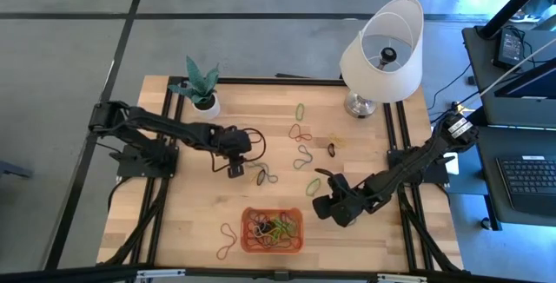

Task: Pick and place rubber bands into bin
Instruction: Put the left blue rubber band into the bin

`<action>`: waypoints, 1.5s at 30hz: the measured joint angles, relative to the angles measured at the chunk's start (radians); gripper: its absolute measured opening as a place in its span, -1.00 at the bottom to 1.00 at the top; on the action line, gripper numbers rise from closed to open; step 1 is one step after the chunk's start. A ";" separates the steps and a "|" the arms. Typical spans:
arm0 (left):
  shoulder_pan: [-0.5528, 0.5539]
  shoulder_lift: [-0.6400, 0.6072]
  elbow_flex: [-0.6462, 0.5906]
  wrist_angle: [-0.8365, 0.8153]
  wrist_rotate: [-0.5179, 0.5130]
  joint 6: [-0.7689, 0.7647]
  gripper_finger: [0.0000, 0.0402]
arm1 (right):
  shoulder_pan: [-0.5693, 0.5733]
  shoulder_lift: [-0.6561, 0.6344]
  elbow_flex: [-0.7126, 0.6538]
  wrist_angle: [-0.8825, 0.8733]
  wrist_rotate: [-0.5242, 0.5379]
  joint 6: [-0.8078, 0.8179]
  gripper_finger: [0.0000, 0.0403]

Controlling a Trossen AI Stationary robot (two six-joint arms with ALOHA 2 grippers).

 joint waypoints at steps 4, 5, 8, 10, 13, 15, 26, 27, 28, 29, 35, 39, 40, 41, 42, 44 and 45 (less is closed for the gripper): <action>0.001 0.000 -0.058 0.070 -0.028 -0.009 -0.42 | 0.000 0.000 0.000 -0.001 0.000 -0.005 -0.56; 0.001 0.000 -0.066 0.100 -0.025 -0.008 -0.44 | 0.000 0.000 0.000 -0.002 0.000 -0.005 -0.56; -0.008 -0.001 -0.091 0.177 -0.022 -0.004 -0.49 | 0.000 0.001 0.000 -0.009 0.000 -0.006 -0.56; -0.014 -0.001 -0.104 0.220 -0.022 -0.008 -0.52 | 0.000 0.001 0.000 -0.010 0.000 -0.007 -0.56; -0.022 0.017 -0.111 0.235 -0.028 -0.009 -0.54 | 0.000 0.001 0.000 -0.011 0.000 -0.008 -0.56; -0.026 0.042 -0.112 0.246 -0.027 -0.009 -0.55 | 0.000 0.001 0.000 -0.011 0.000 -0.008 -0.56; -0.069 0.187 -0.104 0.311 -0.050 -0.024 -0.59 | 0.000 0.001 0.000 -0.012 0.001 -0.032 -0.55; -0.073 0.187 -0.105 0.309 -0.056 -0.024 -0.63 | 0.000 0.001 0.000 -0.015 0.001 -0.033 -0.55; -0.076 0.187 -0.105 0.308 -0.061 -0.030 -0.67 | 0.000 0.001 0.000 -0.022 0.001 -0.034 -0.55; -0.078 0.182 -0.105 0.305 -0.064 -0.039 -0.73 | 0.000 0.001 0.000 -0.031 0.001 -0.035 -0.55; -0.082 0.106 -0.113 0.262 0.025 -0.145 -0.98 | 0.000 0.001 0.000 -0.079 0.001 -0.038 -0.55; -0.084 0.017 -0.091 0.172 0.057 -0.192 -0.99 | 0.000 0.001 0.000 -0.084 0.001 -0.115 -0.55; -0.084 -0.004 -0.076 0.145 0.051 -0.204 -0.99 | 0.000 0.001 0.000 -0.084 0.001 -0.138 -0.55; -0.085 -0.023 -0.060 0.111 0.045 -0.219 -0.99 | 0.000 0.001 0.000 -0.084 0.001 -0.161 -0.55; -0.088 -0.042 -0.045 0.070 0.043 -0.229 -0.99 | 0.000 0.001 0.000 -0.084 0.001 -0.182 -0.55; -0.100 -0.068 -0.003 0.006 0.043 -0.245 -0.99 | 0.000 0.001 0.000 -0.084 0.001 -0.216 -0.55; -0.107 -0.078 0.021 -0.010 0.040 -0.243 -0.99 | 0.000 0.001 0.000 -0.085 0.001 -0.238 -0.55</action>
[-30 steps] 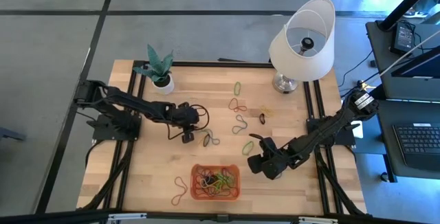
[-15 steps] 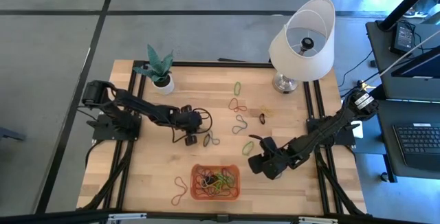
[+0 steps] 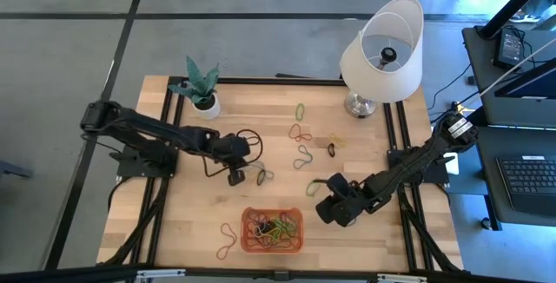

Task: Pick and place rubber bands into bin
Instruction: Put the left blue rubber band into the bin

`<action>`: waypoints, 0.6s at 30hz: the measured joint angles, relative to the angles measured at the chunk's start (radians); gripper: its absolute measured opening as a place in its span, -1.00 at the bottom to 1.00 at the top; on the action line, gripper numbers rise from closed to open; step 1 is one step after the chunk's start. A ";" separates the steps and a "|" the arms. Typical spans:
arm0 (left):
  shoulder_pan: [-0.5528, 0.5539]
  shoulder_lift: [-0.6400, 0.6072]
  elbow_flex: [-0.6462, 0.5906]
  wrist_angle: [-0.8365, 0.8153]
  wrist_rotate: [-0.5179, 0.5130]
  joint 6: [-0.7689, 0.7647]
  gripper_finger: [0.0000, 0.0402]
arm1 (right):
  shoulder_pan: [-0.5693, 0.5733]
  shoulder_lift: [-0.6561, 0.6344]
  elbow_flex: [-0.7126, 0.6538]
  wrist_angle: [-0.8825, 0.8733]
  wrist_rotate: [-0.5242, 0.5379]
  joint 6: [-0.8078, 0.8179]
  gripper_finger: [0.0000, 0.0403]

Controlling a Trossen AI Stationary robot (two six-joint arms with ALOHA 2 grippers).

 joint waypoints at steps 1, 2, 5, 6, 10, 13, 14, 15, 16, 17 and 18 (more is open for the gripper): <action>-0.009 -0.010 0.024 -0.020 -0.003 0.015 -0.99 | 0.000 0.000 0.000 -0.001 0.000 -0.020 -0.55; -0.023 -0.013 0.048 -0.040 -0.008 0.038 -0.99 | 0.000 0.000 0.000 0.000 0.000 -0.032 -0.55; -0.070 -0.012 0.119 -0.075 -0.013 0.167 -0.99 | 0.000 0.000 0.000 -0.001 0.000 -0.104 -0.56; -0.086 -0.012 0.146 -0.076 -0.024 0.206 -0.99 | 0.000 0.000 0.000 -0.001 0.000 -0.132 -0.56; -0.143 -0.012 0.260 -0.082 -0.102 0.242 -0.99 | 0.000 0.000 0.001 -0.004 0.000 -0.216 -0.56; -0.190 -0.009 0.354 -0.129 -0.152 0.243 -0.99 | 0.000 0.000 0.001 -0.005 0.000 -0.270 -0.56; -0.207 -0.002 0.387 -0.153 -0.168 0.244 -0.99 | 0.000 0.000 0.001 -0.007 0.000 -0.291 -0.56; -0.227 0.009 0.422 -0.178 -0.184 0.251 -0.99 | 0.000 0.000 0.001 -0.006 0.000 -0.311 -0.56; -0.250 0.022 0.457 -0.206 -0.198 0.263 -0.99 | 0.000 0.000 0.001 -0.006 0.000 -0.319 -0.56; -0.271 0.040 0.495 -0.237 -0.207 0.278 -0.99 | 0.000 0.000 0.001 -0.007 0.000 -0.332 -0.56; -0.293 0.062 0.534 -0.259 -0.210 0.295 -0.99 | 0.000 0.000 0.001 -0.007 0.000 -0.347 -0.56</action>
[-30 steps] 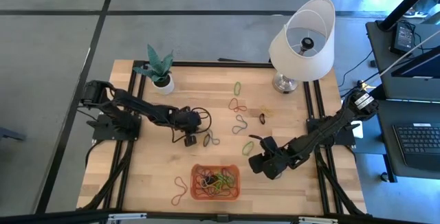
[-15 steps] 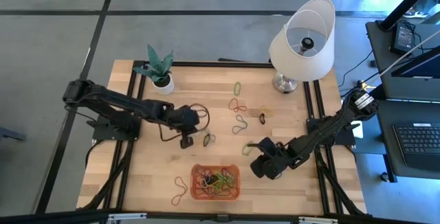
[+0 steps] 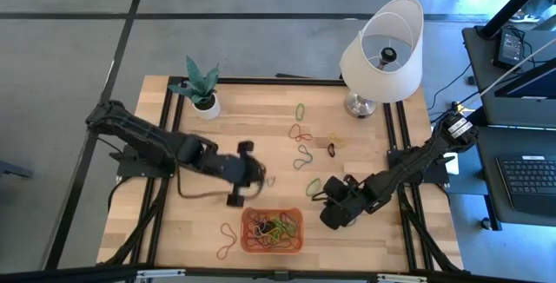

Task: Pick and place rubber bands into bin
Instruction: Put the left blue rubber band into the bin, then put the top green rubber band into the bin

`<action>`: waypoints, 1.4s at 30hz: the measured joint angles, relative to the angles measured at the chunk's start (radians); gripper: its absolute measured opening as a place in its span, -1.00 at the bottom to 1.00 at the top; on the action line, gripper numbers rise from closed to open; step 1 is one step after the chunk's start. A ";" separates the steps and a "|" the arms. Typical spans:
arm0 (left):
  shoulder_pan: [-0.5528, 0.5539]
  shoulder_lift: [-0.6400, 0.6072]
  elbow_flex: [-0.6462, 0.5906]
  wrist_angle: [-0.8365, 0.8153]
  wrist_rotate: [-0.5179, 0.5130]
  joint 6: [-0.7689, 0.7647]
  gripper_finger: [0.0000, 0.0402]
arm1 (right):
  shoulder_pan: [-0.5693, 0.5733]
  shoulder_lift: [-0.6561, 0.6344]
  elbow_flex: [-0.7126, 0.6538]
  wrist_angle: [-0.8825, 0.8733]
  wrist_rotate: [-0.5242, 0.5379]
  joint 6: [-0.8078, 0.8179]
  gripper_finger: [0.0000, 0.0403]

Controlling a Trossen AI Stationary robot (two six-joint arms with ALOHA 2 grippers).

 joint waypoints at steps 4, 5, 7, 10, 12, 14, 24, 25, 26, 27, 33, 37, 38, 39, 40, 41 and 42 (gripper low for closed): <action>-0.082 0.117 0.151 -0.071 -0.011 0.027 -1.00 | 0.000 0.000 0.000 0.001 0.000 -0.048 -0.56; -0.100 0.150 0.188 -0.076 -0.013 0.027 -0.99 | 0.000 0.000 0.000 0.001 0.000 -0.057 -0.56; -0.130 0.211 0.252 -0.089 -0.015 0.027 -0.99 | 0.000 0.000 0.000 0.002 0.000 -0.076 -0.56; -0.163 0.302 0.333 -0.106 -0.015 0.027 -0.99 | 0.000 0.000 0.000 0.002 0.000 -0.078 -0.56; -0.179 0.353 0.367 -0.117 -0.015 0.027 -0.99 | 0.000 0.000 0.000 0.001 0.000 -0.090 -0.56; -0.186 0.392 0.377 -0.121 -0.015 0.027 -0.99 | 0.000 0.000 0.000 0.003 0.000 -0.103 -0.56; -0.161 0.569 0.377 -0.107 0.093 0.010 -0.98 | 0.003 0.000 0.000 0.013 0.000 -0.124 -0.56; -0.161 0.583 0.377 -0.099 0.095 0.008 -0.98 | 0.003 0.000 0.000 0.013 0.000 -0.124 -0.56; -0.161 0.593 0.377 -0.089 0.097 0.005 -0.98 | 0.003 0.000 0.000 0.013 0.000 -0.125 -0.56; -0.161 0.600 0.377 -0.073 0.097 0.002 -0.97 | 0.003 0.000 0.000 0.013 0.000 -0.125 -0.56; -0.158 0.617 0.377 0.011 0.097 -0.006 -0.79 | 0.003 0.000 0.000 0.017 -0.001 -0.124 -0.56; -0.146 0.616 0.377 0.012 0.071 -0.051 -0.59 | 0.003 0.000 0.000 0.029 -0.001 -0.124 -0.56; -0.142 0.616 0.377 0.012 0.069 -0.049 -0.53 | 0.003 0.000 0.000 0.032 -0.001 -0.124 -0.56; -0.139 0.615 0.377 0.012 0.068 -0.039 -0.49 | 0.003 0.000 0.000 0.035 -0.001 -0.124 -0.56; -0.136 0.615 0.377 0.013 0.068 -0.024 -0.44 | 0.003 0.000 0.000 0.040 -0.001 -0.124 -0.56; -0.132 0.615 0.377 0.013 0.071 -0.012 -0.41 | 0.003 0.000 0.000 0.045 -0.001 -0.124 -0.56; -0.129 0.615 0.380 0.006 0.071 -0.002 -0.38 | 0.003 0.000 0.000 0.048 -0.001 -0.124 -0.56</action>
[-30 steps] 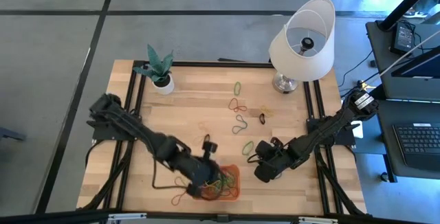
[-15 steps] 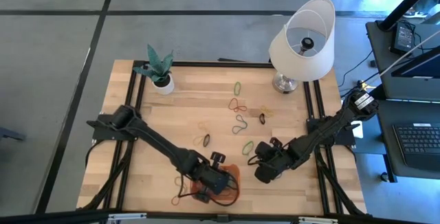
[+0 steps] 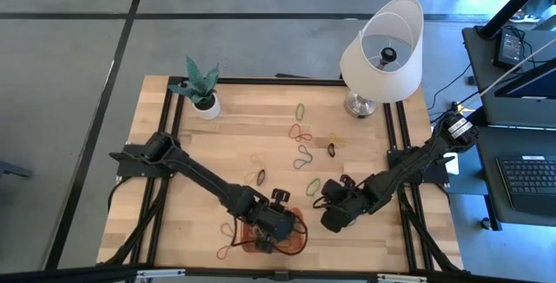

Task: Pick and place rubber bands into bin
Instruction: Put the top green rubber band into the bin

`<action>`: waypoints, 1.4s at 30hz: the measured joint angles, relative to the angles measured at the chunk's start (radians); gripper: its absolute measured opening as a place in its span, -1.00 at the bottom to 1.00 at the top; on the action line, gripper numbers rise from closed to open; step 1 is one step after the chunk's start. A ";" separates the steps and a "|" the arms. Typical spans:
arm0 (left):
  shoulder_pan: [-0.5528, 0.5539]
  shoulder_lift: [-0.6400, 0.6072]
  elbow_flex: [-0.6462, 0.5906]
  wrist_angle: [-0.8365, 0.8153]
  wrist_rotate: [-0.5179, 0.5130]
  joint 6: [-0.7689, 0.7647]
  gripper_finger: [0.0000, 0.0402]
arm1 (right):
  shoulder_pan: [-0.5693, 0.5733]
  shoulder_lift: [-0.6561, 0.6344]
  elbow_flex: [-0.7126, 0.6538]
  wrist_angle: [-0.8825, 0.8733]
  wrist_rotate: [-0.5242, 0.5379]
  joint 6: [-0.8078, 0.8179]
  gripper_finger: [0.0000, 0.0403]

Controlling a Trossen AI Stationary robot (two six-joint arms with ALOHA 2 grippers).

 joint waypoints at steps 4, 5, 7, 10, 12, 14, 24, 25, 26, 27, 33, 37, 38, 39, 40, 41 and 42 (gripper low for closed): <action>0.006 -0.003 0.062 -0.058 -0.051 0.033 -0.35 | 0.000 0.000 0.000 0.014 0.000 -0.001 -0.56; 0.010 -0.006 0.086 -0.091 -0.082 0.039 -0.37 | 0.000 0.000 0.000 0.014 0.000 -0.002 -0.56; 0.017 -0.006 0.138 -0.175 -0.154 0.055 -0.41 | 0.000 0.000 0.000 0.015 0.000 -0.002 -0.56; 0.029 -0.006 0.208 -0.295 -0.261 0.080 -0.50 | 0.000 0.000 0.000 0.016 0.000 -0.002 -0.56; 0.038 -0.006 0.251 -0.371 -0.337 0.072 -0.57 | -0.002 0.000 0.000 0.023 0.000 -0.003 -0.56; 0.050 -0.006 0.294 -0.456 -0.425 0.021 -0.64 | -0.008 0.000 0.000 0.023 0.000 -0.003 -0.55; 0.195 -0.141 0.211 -0.656 -0.371 0.099 -0.98 | -0.117 0.000 -0.001 0.102 0.001 -0.034 -0.55; 0.212 -0.181 0.160 -0.619 -0.363 0.100 -0.98 | -0.139 0.000 -0.001 0.127 0.001 -0.047 -0.55; 0.230 -0.228 0.103 -0.577 -0.354 0.108 -0.99 | -0.163 0.000 -0.001 0.151 0.000 -0.056 -0.55; 0.245 -0.282 0.040 -0.526 -0.349 0.118 -0.99 | -0.186 0.000 -0.001 0.178 0.000 -0.070 -0.55; 0.319 -0.636 -0.382 -0.180 -0.280 0.136 -0.99 | -0.343 0.000 0.048 0.257 0.000 -0.214 -0.59; 0.363 -0.837 -0.621 -0.021 -0.210 0.133 -0.99 | -0.452 0.000 0.182 0.170 -0.001 -0.379 -0.73; 0.376 -0.879 -0.670 0.007 -0.185 0.133 -0.99 | -0.484 0.000 0.223 0.144 -0.001 -0.416 -0.78; 0.392 -0.918 -0.719 0.036 -0.158 0.133 -0.99 | -0.517 0.005 0.264 0.114 0.000 -0.440 -0.83; 0.408 -0.955 -0.763 0.071 -0.128 0.133 -0.99 | -0.553 0.013 0.312 0.080 0.001 -0.448 -0.89; 0.424 -0.990 -0.802 0.107 -0.096 0.132 -0.99 | -0.588 0.022 0.357 0.032 0.000 -0.450 -0.94; 0.439 -1.024 -0.838 0.141 -0.063 0.127 -1.00 | -0.622 0.037 0.401 -0.024 0.001 -0.451 -0.97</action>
